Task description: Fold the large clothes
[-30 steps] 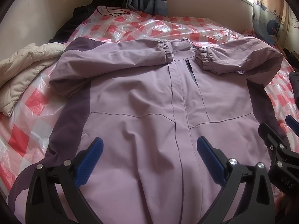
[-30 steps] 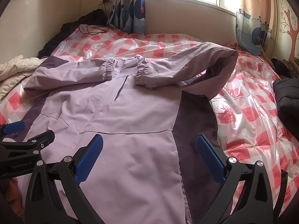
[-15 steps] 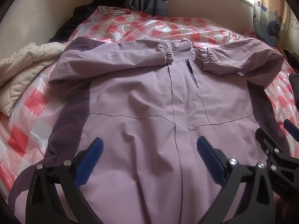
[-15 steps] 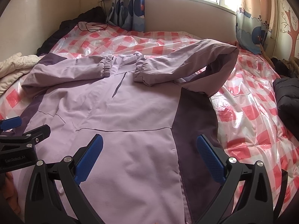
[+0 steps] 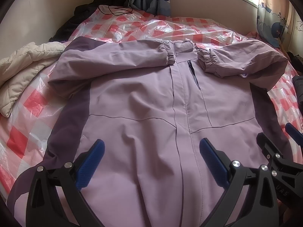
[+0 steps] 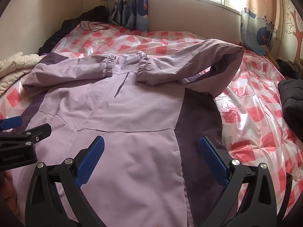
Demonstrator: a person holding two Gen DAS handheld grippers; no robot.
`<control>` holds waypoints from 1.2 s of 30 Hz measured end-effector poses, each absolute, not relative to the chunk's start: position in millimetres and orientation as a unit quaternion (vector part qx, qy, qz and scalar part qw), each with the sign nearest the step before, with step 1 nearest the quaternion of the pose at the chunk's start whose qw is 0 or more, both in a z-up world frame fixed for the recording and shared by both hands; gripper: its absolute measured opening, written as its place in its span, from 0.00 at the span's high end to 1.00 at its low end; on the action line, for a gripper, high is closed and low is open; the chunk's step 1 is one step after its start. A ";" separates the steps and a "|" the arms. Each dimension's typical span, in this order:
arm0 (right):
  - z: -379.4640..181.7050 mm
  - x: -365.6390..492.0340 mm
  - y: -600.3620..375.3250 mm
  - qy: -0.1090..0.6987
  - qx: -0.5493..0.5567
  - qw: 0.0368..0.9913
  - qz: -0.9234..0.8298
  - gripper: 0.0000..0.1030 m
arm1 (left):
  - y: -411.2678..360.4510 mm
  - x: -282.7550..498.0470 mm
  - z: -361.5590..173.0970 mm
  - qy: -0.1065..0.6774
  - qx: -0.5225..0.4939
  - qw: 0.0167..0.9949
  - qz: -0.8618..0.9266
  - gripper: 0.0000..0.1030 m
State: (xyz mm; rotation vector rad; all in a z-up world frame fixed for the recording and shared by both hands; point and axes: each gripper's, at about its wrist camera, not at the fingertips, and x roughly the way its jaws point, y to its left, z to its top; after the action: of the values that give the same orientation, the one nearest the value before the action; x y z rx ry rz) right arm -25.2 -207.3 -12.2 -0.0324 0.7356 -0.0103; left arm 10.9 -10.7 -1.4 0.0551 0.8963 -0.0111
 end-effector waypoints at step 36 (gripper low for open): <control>0.8 83.2 -158.0 0.319 -0.268 0.906 0.079 0.06 | -12.3 20.5 -7.8 0.458 -0.002 0.889 -0.019 0.07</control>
State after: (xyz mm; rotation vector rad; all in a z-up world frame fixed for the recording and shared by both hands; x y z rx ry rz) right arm 83.2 -158.0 0.8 -0.5531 0.6580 0.1627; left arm 20.5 -12.3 -7.8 -0.0051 0.9521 -0.0399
